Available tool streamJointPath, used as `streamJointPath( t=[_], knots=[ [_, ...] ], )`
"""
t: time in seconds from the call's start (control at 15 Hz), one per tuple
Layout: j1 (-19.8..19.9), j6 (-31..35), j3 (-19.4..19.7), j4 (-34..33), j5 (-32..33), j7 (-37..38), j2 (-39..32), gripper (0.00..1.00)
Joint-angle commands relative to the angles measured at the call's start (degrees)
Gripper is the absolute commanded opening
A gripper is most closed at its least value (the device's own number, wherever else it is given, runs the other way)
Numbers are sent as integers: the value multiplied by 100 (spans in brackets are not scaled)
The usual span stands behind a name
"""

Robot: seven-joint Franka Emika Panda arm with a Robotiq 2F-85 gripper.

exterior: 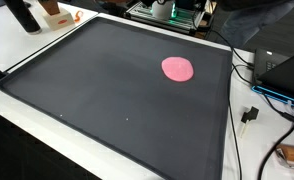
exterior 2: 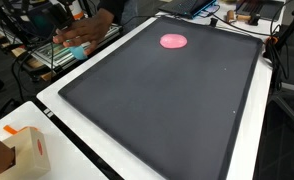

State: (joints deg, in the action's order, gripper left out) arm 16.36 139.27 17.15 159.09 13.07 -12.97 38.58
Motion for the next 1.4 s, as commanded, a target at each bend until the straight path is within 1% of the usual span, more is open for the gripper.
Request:
streamJointPath(
  t=[0.0,0.33,0.4,0.47,0.53,1.33],
  knots=[
    [9,-2,-19,-27,-89,-71,-26,70],
    [-68,10,9,-71,-150,-131,-32,31],
    [-82,11,14,-78,-159,-136,-32,26],
    [-76,0,15,-89,-160,-130,-36,26],
    [-4,-12,-74,-94,-77,-37,-8,51],
    [-4,-12,-75,-97,-77,-36,-32,51]
  ],
)
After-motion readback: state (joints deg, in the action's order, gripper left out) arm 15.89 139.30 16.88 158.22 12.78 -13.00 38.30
